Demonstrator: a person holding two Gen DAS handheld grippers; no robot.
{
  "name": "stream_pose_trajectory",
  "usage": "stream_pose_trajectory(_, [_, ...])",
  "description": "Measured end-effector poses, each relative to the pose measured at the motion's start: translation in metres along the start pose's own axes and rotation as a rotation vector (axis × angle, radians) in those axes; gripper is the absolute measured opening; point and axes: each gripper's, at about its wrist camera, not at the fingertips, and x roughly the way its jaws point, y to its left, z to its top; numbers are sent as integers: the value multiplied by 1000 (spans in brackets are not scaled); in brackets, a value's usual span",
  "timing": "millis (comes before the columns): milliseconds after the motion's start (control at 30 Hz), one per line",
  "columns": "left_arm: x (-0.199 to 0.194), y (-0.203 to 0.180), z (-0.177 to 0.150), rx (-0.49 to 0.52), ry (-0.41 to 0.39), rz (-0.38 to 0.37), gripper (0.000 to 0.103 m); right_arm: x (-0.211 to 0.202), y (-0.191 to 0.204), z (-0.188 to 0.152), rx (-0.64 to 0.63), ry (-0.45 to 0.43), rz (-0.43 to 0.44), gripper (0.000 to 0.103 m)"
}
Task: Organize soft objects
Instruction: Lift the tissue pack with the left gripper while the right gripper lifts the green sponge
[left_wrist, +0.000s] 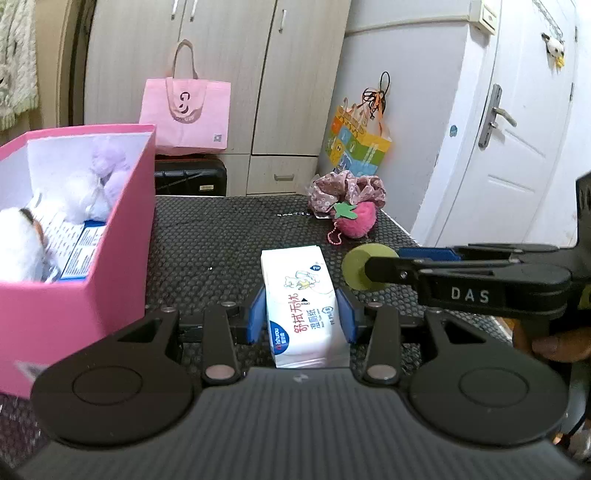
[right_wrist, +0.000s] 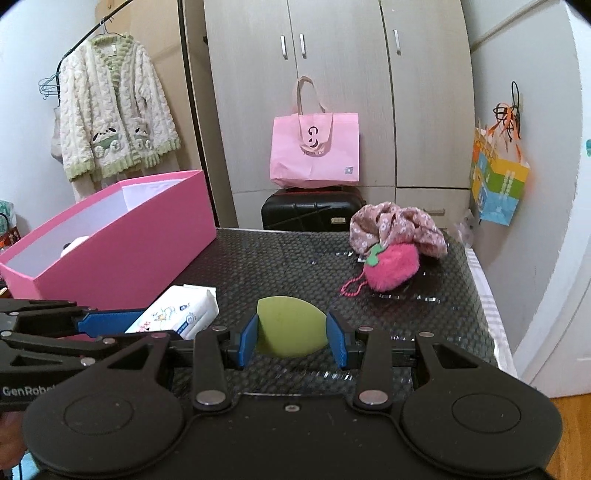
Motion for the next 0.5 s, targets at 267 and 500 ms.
stream_pose_trajectory(267, [-24, -2, -4, 9, 2, -18, 40, -27, 15, -13, 4, 10, -4, 45])
stream_pose_trajectory(500, [-45, 0, -7, 11, 7, -17, 40, -51, 35, -20, -47, 30, -4, 45])
